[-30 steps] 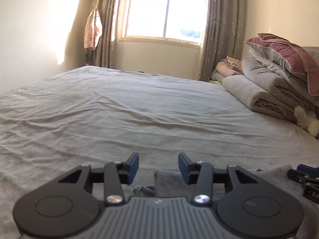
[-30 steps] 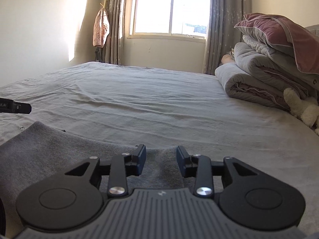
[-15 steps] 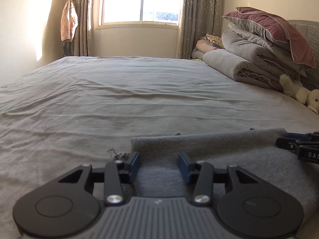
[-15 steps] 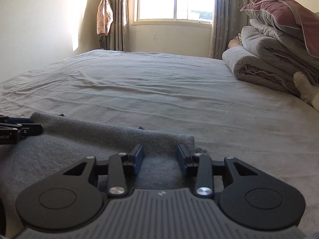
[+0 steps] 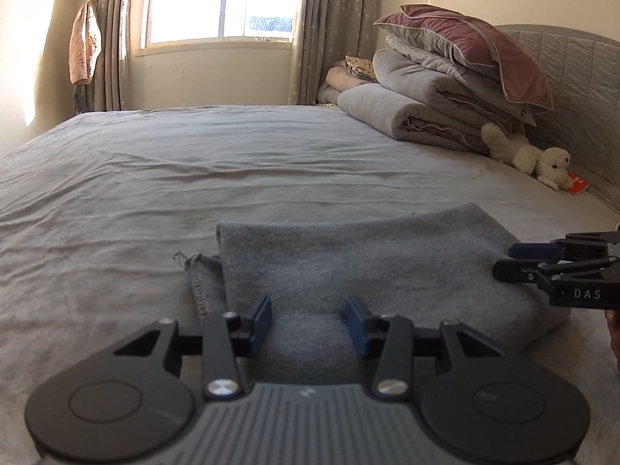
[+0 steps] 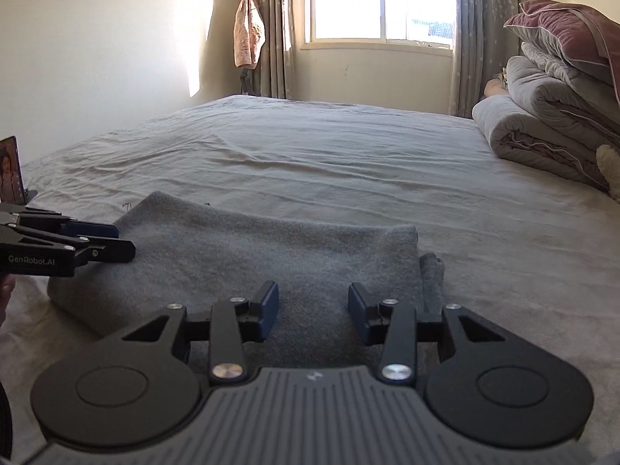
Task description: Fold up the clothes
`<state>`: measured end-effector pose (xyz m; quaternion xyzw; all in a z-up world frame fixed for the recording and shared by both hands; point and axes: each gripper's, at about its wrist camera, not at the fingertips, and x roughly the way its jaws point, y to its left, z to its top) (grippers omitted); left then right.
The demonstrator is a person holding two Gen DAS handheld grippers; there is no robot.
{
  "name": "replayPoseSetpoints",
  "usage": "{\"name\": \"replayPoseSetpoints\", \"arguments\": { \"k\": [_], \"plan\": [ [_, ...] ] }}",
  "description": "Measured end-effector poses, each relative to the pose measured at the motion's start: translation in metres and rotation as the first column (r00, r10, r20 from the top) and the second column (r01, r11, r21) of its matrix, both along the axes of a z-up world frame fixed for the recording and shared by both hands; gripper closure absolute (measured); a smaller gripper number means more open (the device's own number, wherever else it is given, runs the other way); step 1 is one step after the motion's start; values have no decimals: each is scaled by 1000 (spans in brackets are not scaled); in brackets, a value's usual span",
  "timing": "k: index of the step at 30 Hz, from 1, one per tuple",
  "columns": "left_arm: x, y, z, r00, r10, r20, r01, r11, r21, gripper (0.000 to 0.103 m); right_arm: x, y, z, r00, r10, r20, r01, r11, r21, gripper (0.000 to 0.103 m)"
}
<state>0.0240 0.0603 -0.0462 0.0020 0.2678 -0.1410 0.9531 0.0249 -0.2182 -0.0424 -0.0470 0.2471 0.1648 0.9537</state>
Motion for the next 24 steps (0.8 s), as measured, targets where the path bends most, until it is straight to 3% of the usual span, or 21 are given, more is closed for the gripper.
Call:
{"name": "replayPoseSetpoints", "arguments": {
  "k": [2,6,12,16,19,24],
  "plan": [
    [-3,11,6,999,32,-7,-32,999,-28,59,0,-12,-1,1000,-16,-7,16,1000,13,55],
    [-4,39,22,992,114,-57,-122,980,-157,53,0,-21,11,998,-64,7,64,996,59,54],
    [17,77,13,950,117,-290,-231,889,-395,51,3,-10,22,999,-46,16,43,989,138,54],
    [28,88,-1,914,119,-388,-299,844,-445,49,6,6,21,1000,-10,-3,11,989,147,54],
    [33,86,-10,901,99,-422,-301,843,-446,49,9,14,19,1000,2,-11,-1,990,142,54],
    [36,85,-16,904,67,-422,-279,840,-466,46,15,24,16,1000,2,-23,1,990,142,54]
  ]
}}
